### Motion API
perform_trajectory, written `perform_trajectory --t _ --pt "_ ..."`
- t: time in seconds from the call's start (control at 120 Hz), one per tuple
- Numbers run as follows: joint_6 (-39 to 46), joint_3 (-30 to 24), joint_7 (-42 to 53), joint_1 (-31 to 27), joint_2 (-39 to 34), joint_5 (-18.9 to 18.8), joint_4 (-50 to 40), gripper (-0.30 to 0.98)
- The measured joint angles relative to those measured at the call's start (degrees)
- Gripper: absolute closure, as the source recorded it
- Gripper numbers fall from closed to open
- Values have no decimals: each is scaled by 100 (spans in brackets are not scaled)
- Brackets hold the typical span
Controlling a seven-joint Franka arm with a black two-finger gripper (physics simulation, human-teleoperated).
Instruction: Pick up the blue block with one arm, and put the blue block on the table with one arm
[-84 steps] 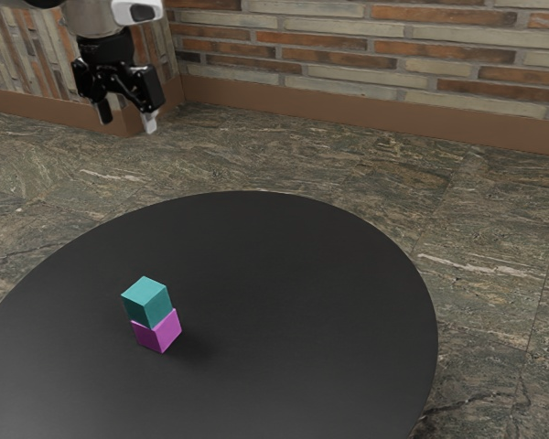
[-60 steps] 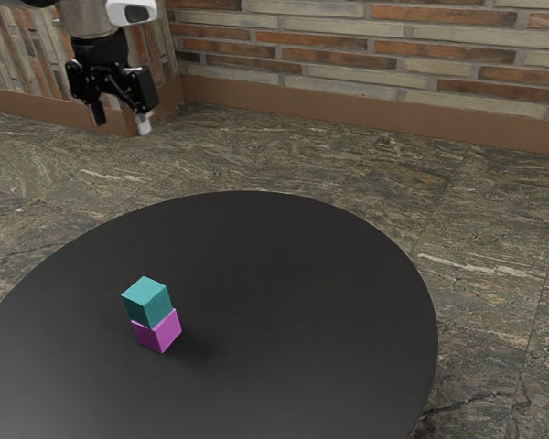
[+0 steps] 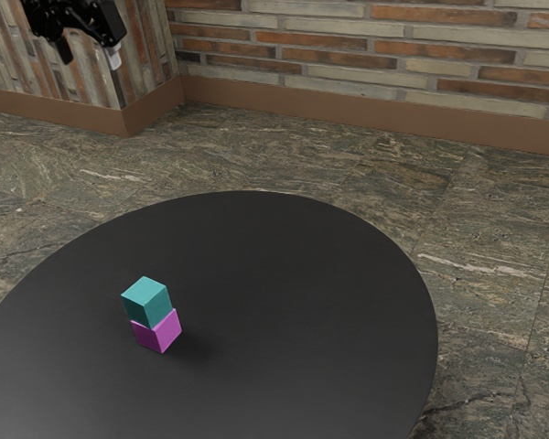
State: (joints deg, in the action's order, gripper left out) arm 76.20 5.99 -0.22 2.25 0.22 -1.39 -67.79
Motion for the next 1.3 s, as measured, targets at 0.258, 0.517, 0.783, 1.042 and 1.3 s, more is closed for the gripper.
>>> perform_trajectory --t 0.258,0.517,0.783,1.042,1.3 --pt "133 -252 -2 -268 43 -36 -422 0" --pt "2003 -852 9 156 -671 -6 -3944 0" --pt "3462 -1102 36 -313 -836 -109 -5321 0" --pt "4260 -1262 151 -739 -1168 -151 -6312 0" --pt "4683 -1267 267 -864 -1537 -114 -7146 0"
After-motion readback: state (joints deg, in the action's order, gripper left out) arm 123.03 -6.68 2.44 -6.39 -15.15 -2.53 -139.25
